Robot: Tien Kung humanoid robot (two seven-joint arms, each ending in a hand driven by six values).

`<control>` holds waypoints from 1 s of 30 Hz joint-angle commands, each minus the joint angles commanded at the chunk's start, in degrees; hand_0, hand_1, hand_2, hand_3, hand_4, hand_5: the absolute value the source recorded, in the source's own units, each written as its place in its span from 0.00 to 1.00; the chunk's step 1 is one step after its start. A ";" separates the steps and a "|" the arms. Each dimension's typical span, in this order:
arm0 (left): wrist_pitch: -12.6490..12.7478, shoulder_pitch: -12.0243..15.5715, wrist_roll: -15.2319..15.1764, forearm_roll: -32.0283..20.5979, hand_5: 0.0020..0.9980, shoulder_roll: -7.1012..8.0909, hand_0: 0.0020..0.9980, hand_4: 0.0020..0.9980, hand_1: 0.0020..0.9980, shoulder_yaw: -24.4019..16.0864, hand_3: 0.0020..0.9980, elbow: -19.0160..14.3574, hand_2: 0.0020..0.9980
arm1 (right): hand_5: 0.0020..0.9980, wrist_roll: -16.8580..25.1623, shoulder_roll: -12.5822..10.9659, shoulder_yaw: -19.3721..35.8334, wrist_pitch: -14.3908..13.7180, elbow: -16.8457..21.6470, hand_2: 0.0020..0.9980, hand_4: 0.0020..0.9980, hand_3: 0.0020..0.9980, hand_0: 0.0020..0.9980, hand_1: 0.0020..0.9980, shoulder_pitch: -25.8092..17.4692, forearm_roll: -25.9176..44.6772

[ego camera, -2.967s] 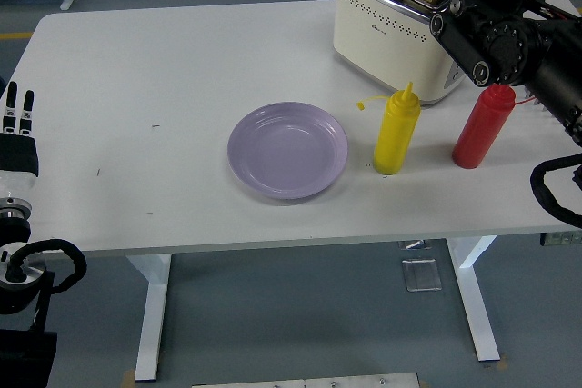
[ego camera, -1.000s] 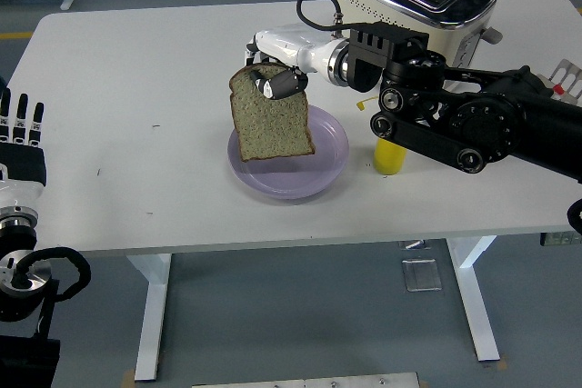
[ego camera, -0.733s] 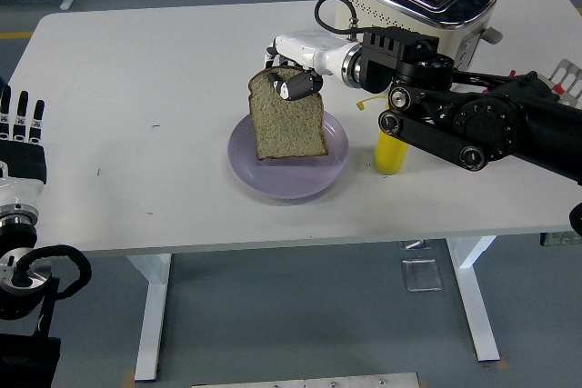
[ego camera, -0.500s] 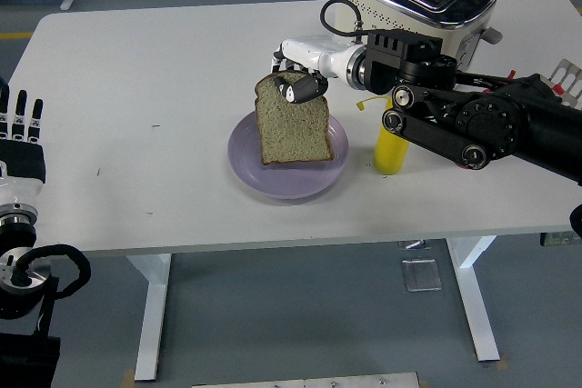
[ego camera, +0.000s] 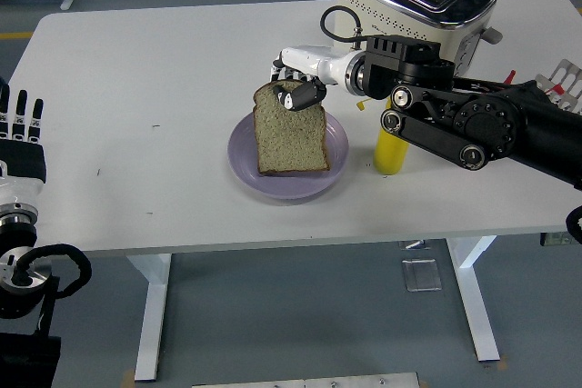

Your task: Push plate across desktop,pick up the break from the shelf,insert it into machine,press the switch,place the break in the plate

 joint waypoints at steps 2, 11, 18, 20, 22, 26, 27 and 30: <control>0.00 0.05 -0.01 0.01 1.00 -0.02 0.86 0.57 0.86 0.06 0.80 -0.02 0.87 | 0.21 0.24 0.21 -0.31 -0.35 -0.24 0.43 0.23 0.47 0.25 0.36 -0.20 0.14; -0.02 0.05 -0.07 0.06 1.00 -0.04 0.85 0.57 0.86 -0.03 0.80 -0.05 0.87 | 0.34 0.89 0.58 -0.75 -1.43 -1.82 0.57 0.52 0.60 0.50 0.56 -0.72 -2.04; -0.05 -0.07 -0.11 0.07 1.00 -0.06 0.86 0.57 0.86 -0.12 0.80 -0.10 0.87 | 0.40 0.73 0.80 -0.75 -0.84 -2.53 0.67 0.60 0.73 0.60 0.65 -0.80 -2.87; -0.11 -0.06 -0.10 0.07 1.00 -0.07 0.86 0.57 0.86 -0.13 0.80 -0.11 0.87 | 0.40 0.68 0.86 -0.81 -0.59 -2.64 0.67 0.60 0.73 0.60 0.65 -0.85 -3.01; -0.17 -0.04 -0.10 0.06 1.00 -0.08 0.86 0.57 0.86 -0.11 0.80 -0.13 0.87 | 0.40 0.73 0.92 -0.85 -0.66 -2.73 0.67 0.60 0.73 0.60 0.65 -0.91 -3.23; -0.21 0.04 -0.10 0.10 1.00 -0.09 0.85 0.57 0.86 -0.05 0.80 -0.22 0.86 | 0.42 1.07 1.00 -0.24 -1.59 -2.83 0.75 0.64 0.80 0.71 0.73 -0.99 -3.96; -0.23 0.05 -0.12 0.12 1.00 -0.08 0.85 0.57 0.86 -0.04 0.80 -0.26 0.86 | 0.42 1.28 1.00 0.13 -2.16 -2.87 0.75 0.64 0.80 0.71 0.73 -0.96 -4.29; -0.25 0.03 -0.15 0.13 1.00 -0.08 0.85 0.57 0.86 -0.08 0.80 -0.30 0.86 | 0.44 1.69 1.01 0.81 -3.32 -2.97 0.79 0.67 0.85 0.79 0.79 -0.82 -4.95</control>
